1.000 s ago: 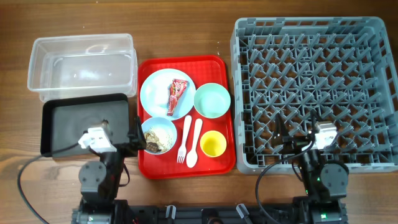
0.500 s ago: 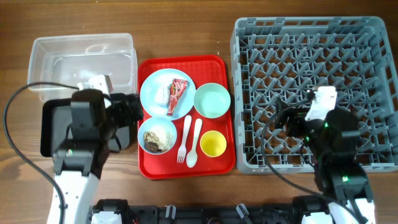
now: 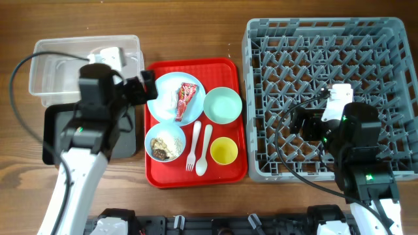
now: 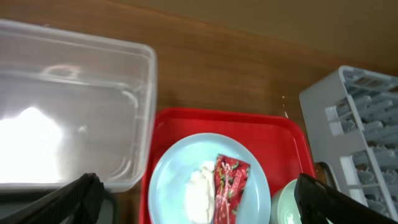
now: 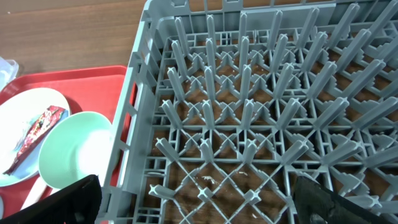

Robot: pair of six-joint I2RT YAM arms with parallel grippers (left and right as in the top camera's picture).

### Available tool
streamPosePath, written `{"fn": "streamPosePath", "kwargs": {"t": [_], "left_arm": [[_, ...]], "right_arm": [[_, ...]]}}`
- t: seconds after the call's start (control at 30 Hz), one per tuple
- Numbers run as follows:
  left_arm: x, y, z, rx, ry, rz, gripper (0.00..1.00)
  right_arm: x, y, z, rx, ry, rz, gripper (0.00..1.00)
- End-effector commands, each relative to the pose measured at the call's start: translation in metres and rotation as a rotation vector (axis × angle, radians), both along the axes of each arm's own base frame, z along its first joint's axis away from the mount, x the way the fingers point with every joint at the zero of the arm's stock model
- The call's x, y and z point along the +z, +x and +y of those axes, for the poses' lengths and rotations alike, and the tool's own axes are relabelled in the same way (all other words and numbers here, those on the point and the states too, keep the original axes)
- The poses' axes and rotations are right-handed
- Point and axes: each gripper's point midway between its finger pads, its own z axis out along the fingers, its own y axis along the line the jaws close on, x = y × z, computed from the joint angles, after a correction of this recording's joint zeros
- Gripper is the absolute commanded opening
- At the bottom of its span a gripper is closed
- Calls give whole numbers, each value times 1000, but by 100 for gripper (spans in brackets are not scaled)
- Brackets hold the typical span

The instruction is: Sort waste into correct bins and load items into the dishwasher rack

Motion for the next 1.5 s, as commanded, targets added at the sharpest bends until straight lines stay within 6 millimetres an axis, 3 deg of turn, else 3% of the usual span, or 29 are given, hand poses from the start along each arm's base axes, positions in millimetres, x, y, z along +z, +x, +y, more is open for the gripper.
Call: {"fn": "streamPosePath", "kwargs": {"t": [0.0,0.17,0.27,0.37,0.47,0.53,0.6,0.63,0.67,0.7,0.8,0.87,0.93,1.03,1.07,1.13,1.17,1.2,1.23,1.3,1.4,1.47], "left_arm": [[-32,18,-27,-86,62,56,99],[-102,25,-59,-161,97,216,92],[-147,21,-61,-168,117,332,78],[-177,16,-59,-169,131,410,61],[-191,12,-58,-170,139,451,44],[-193,11,-58,-170,141,459,22],[-188,12,-58,-169,139,447,8],[-177,15,-57,-165,132,418,7],[-165,18,-58,-164,127,389,7],[-134,27,-59,-158,114,312,8],[-77,38,-45,-103,109,170,10],[-40,42,-17,14,120,73,11],[-16,43,22,143,146,11,11],[-17,47,66,257,155,14,12],[-26,49,88,309,157,34,17],[-36,54,109,357,157,49,41],[-40,56,115,370,157,52,46],[-41,57,117,374,158,53,60],[-41,57,117,375,157,50,66],[-39,59,106,334,133,42,68],[-47,56,29,69,10,83,70],[-56,47,-3,-19,16,126,73]], "right_arm": [[9,2,0,7,-5,-21,100],[7,3,0,7,-6,-11,100],[2,4,0,8,-6,7,100],[-1,6,0,7,-7,19,100],[-3,6,0,7,-7,27,100],[-3,7,0,7,-7,27,100],[-3,7,0,7,-7,27,100],[-3,7,0,7,-7,27,100],[-3,7,0,7,-7,27,100],[-3,6,0,7,-7,27,100],[-3,7,0,7,-7,27,100],[-3,6,0,7,-7,27,100],[-3,6,0,7,-7,27,99],[-3,7,0,7,-6,27,100],[-3,6,0,8,-6,27,100],[-3,6,0,8,-6,27,100],[-3,6,0,8,-6,27,100],[-3,7,0,7,-6,27,100],[-3,7,0,8,-6,27,100],[-3,7,0,8,-7,27,100],[-3,6,0,7,-6,27,100],[-3,6,0,7,-6,27,100]]}}
